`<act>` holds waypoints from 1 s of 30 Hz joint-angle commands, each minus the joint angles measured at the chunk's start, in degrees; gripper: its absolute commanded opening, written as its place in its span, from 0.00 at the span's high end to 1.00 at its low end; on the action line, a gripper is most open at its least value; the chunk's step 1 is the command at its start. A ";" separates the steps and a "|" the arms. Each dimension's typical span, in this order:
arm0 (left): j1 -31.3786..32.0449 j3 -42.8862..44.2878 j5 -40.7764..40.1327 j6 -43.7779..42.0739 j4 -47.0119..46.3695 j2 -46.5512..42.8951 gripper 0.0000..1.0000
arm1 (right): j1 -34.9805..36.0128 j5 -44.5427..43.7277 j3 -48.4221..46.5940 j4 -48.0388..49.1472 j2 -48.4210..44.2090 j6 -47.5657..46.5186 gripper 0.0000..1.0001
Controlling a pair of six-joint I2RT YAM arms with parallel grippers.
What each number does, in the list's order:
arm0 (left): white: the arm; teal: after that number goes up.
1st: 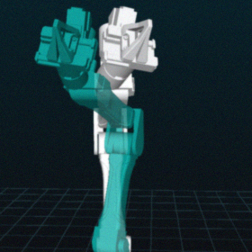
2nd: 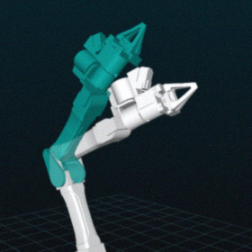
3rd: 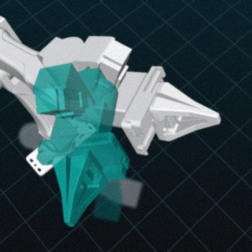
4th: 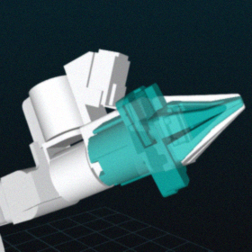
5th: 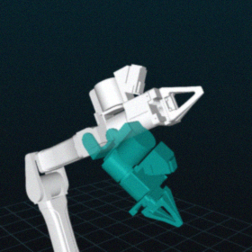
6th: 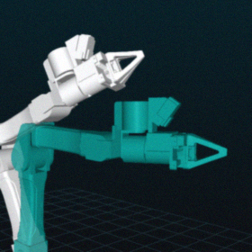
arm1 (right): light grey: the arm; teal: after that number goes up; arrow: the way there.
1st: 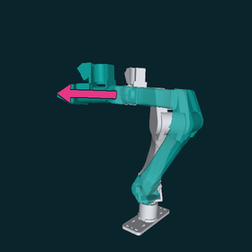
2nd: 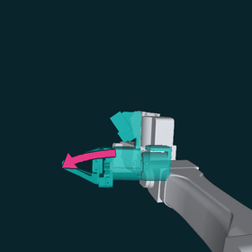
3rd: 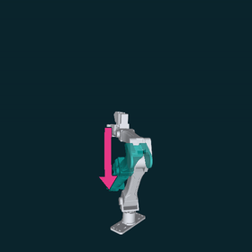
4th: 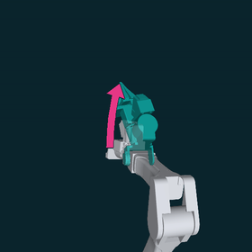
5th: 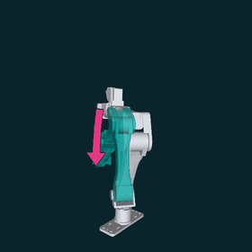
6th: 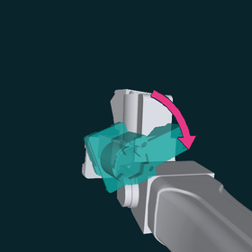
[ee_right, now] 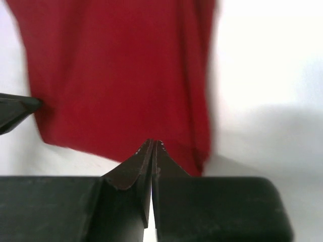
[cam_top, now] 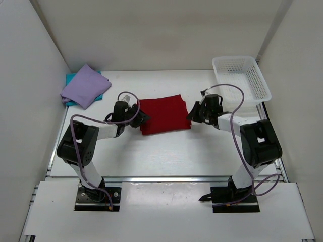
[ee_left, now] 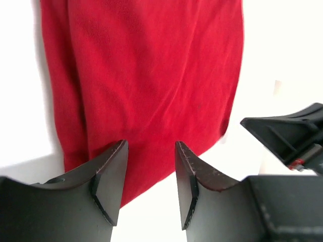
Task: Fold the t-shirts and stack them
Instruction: Fold the long partially folded tshirt into a neat square
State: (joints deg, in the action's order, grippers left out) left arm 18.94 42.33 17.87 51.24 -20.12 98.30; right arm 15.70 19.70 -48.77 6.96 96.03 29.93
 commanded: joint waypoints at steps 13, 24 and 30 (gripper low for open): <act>-8.56 19.47 -0.21 -2.74 7.47 17.27 0.47 | -1.03 4.38 -32.44 -6.17 28.33 -3.48 1.00; -10.24 10.25 -6.59 -3.33 3.32 3.32 0.24 | -0.68 8.15 -31.57 -4.77 20.36 -3.22 0.73; -8.31 6.63 -9.53 -10.45 10.54 1.89 0.22 | 0.99 7.28 -22.53 1.73 9.02 -0.76 0.48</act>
State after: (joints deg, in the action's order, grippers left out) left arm 9.28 50.85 11.00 45.67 -14.04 100.75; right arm 15.81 26.98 -74.50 3.31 111.92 28.21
